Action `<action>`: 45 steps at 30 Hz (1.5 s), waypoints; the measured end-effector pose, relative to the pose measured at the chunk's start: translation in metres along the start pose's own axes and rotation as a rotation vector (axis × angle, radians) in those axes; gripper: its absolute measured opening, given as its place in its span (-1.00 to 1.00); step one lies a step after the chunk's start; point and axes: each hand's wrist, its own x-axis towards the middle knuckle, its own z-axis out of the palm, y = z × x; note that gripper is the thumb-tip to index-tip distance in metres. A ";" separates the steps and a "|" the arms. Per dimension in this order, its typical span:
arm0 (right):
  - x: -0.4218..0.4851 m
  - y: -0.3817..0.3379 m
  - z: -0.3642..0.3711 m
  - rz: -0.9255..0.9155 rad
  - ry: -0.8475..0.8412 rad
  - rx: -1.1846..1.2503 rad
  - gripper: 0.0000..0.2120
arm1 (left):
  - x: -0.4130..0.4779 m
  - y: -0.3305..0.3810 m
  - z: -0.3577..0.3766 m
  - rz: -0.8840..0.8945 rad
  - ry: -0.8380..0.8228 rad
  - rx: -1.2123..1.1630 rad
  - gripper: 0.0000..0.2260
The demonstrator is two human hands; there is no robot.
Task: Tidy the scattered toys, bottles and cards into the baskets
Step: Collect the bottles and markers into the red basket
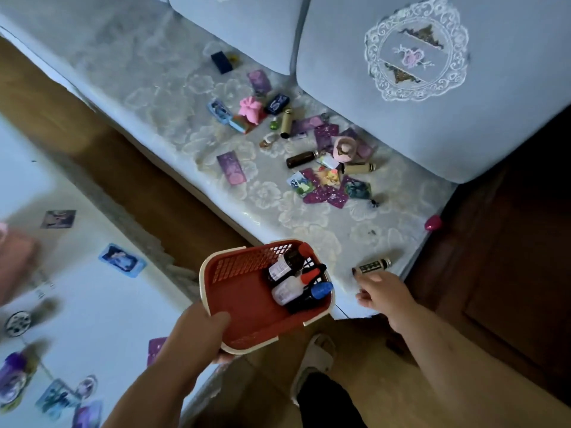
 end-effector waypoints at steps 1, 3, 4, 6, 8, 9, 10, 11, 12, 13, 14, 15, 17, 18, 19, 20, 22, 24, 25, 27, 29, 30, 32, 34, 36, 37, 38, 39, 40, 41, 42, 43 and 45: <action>0.020 0.001 -0.009 0.021 0.000 -0.042 -0.74 | 0.009 0.008 0.011 -0.004 0.010 0.010 -0.78; 0.057 0.001 -0.024 0.066 0.021 -0.123 -0.69 | 0.029 0.023 0.032 -0.024 0.029 0.033 -0.79; 0.074 0.001 -0.029 0.079 0.045 -0.135 -0.67 | 0.035 0.030 0.041 -0.030 0.040 0.038 -0.80; 0.107 0.004 -0.036 0.099 0.091 -0.136 -0.61 | 0.046 0.041 0.055 -0.040 0.055 0.038 -0.81; 0.132 0.006 -0.037 0.119 0.123 -0.137 -0.56 | 0.055 0.050 0.064 -0.056 0.070 0.035 -0.82; 0.142 0.006 -0.036 0.133 0.128 -0.141 -0.52 | 0.060 0.054 0.068 -0.070 0.082 0.032 -0.83; 0.152 0.007 -0.035 0.150 0.139 -0.143 -0.50 | 0.066 0.058 0.072 -0.083 0.091 0.033 -0.84; 0.157 0.009 -0.034 0.166 0.149 -0.146 -0.48 | 0.071 0.061 0.075 -0.094 0.096 0.037 -0.84; 0.164 0.010 -0.032 0.181 0.155 -0.151 -0.47 | 0.077 0.064 0.078 -0.106 0.100 0.039 -0.84; 0.167 0.012 -0.032 0.196 0.163 -0.163 -0.47 | 0.082 0.066 0.080 -0.119 0.105 0.036 -0.84; 0.173 0.015 -0.030 0.201 0.171 -0.186 -0.47 | 0.087 0.069 0.083 -0.129 0.110 0.033 -0.84; 0.176 0.018 -0.030 0.199 0.177 -0.201 -0.45 | 0.090 0.072 0.084 -0.135 0.112 0.026 -0.84; 0.184 0.022 -0.029 0.192 0.184 -0.151 -0.42 | 0.094 0.078 0.086 -0.141 0.110 0.026 -0.83; 0.185 0.019 -0.029 0.207 0.181 -0.064 -0.42 | 0.097 0.081 0.087 -0.136 0.109 0.029 -0.83; 0.187 0.016 -0.029 0.214 0.173 0.012 -0.41 | 0.100 0.084 0.088 -0.130 0.115 0.027 -0.83; 0.188 0.011 -0.029 0.190 0.175 0.064 -0.42 | 0.103 0.088 0.089 -0.122 0.120 0.027 -0.83; 0.187 -0.003 -0.031 0.099 0.200 0.150 -0.49 | 0.108 0.095 0.091 -0.109 0.132 0.019 -0.83; 0.180 -0.025 -0.033 -0.024 0.238 0.257 -0.53 | 0.115 0.103 0.092 -0.106 0.148 -0.002 -0.84; 0.175 -0.037 -0.035 -0.070 0.235 0.301 -0.54 | 0.118 0.106 0.093 -0.108 0.154 -0.009 -0.85; 0.160 -0.066 -0.034 -0.178 0.188 0.334 -0.53 | 0.125 0.113 0.092 -0.113 0.154 -0.034 -0.86; 0.142 -0.093 -0.029 -0.279 0.092 0.318 -0.52 | 0.133 0.120 0.089 -0.115 0.148 -0.063 -0.86; 0.132 -0.104 -0.024 -0.321 0.045 0.291 -0.51 | 0.137 0.124 0.087 -0.118 0.147 -0.067 -0.85; 0.122 -0.121 -0.013 -0.383 -0.027 0.218 -0.49 | 0.148 0.133 0.081 -0.122 0.143 -0.068 -0.80; 0.118 -0.134 -0.003 -0.447 -0.038 0.189 -0.47 | 0.160 0.143 0.073 -0.121 0.139 -0.075 -0.77; 0.120 -0.145 0.006 -0.501 -0.019 0.165 -0.46 | 0.173 0.154 0.065 -0.113 0.124 -0.064 -0.76; 0.124 -0.154 0.012 -0.519 0.012 0.154 -0.46 | 0.182 0.162 0.059 -0.108 0.108 -0.054 -0.76; 0.126 -0.159 0.015 -0.527 0.060 0.144 -0.46 | 0.187 0.167 0.055 -0.112 0.097 -0.050 -0.75; 0.133 -0.169 0.019 -0.530 0.132 0.159 -0.46 | 0.198 0.176 0.048 -0.111 0.077 -0.045 -0.74; 0.136 -0.175 0.021 -0.527 0.205 0.182 -0.46 | 0.205 0.183 0.044 -0.109 0.068 -0.034 -0.73; 0.140 -0.183 0.022 -0.528 0.268 0.213 -0.46 | 0.213 0.190 0.038 -0.100 0.065 -0.018 -0.73; 0.146 -0.192 0.027 -0.529 0.311 0.236 -0.46 | 0.223 0.198 0.030 -0.099 0.062 -0.002 -0.72; 0.149 -0.199 0.030 -0.531 0.328 0.248 -0.46 | 0.230 0.206 0.023 -0.093 0.055 0.014 -0.72; 0.157 -0.214 0.041 -0.547 0.300 0.249 -0.46 | 0.244 0.224 0.009 -0.068 0.026 0.043 -0.71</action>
